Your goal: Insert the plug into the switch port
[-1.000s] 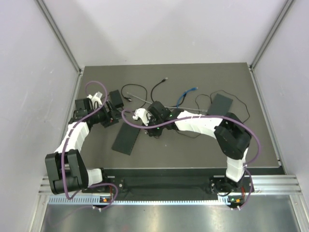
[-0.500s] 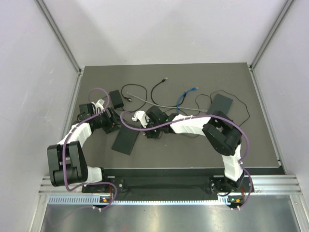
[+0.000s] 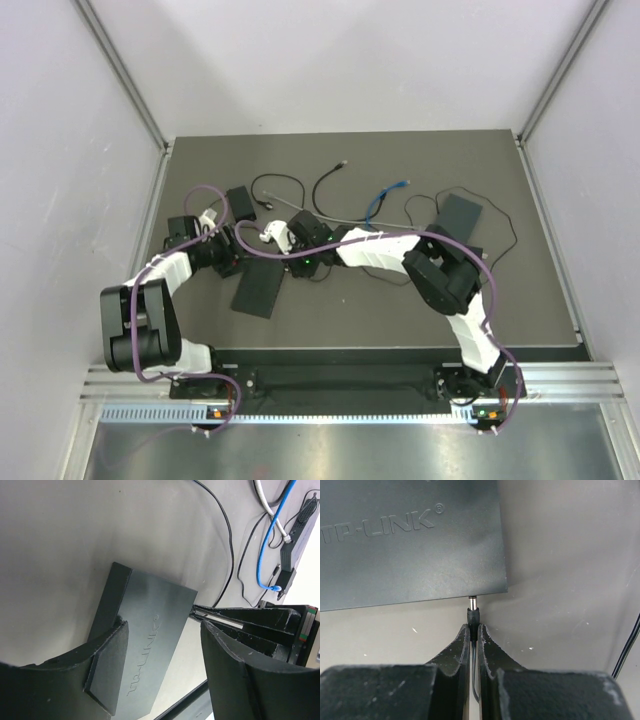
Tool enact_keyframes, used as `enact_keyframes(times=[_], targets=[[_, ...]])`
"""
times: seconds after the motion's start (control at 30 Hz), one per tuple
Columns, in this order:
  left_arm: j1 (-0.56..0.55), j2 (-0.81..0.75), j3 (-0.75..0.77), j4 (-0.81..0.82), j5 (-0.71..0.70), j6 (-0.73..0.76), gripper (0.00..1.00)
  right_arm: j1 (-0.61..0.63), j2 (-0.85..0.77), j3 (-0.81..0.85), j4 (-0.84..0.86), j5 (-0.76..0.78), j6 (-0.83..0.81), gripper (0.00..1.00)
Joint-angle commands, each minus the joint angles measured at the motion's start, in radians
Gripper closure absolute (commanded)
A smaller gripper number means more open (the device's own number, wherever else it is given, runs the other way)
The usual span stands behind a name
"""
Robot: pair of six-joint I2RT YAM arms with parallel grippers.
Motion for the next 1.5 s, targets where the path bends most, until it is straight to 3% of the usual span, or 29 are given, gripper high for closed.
enact_keyframes(times=[0.0,1.07,1.47], targets=[[0.005,-0.047,-0.014,0.046,-0.014,0.001,0.36,0.015,0.039,0.027,-0.105,0.035,-0.002,1.00],[-0.008,-0.015,-0.010,0.029,-0.037,0.038,0.39,0.045,0.203,0.268,-0.376,0.149,-0.070,1.00],[-0.074,0.061,0.029,0.020,-0.013,0.078,0.45,0.050,0.222,0.319,-0.375,0.138,-0.064,1.00]])
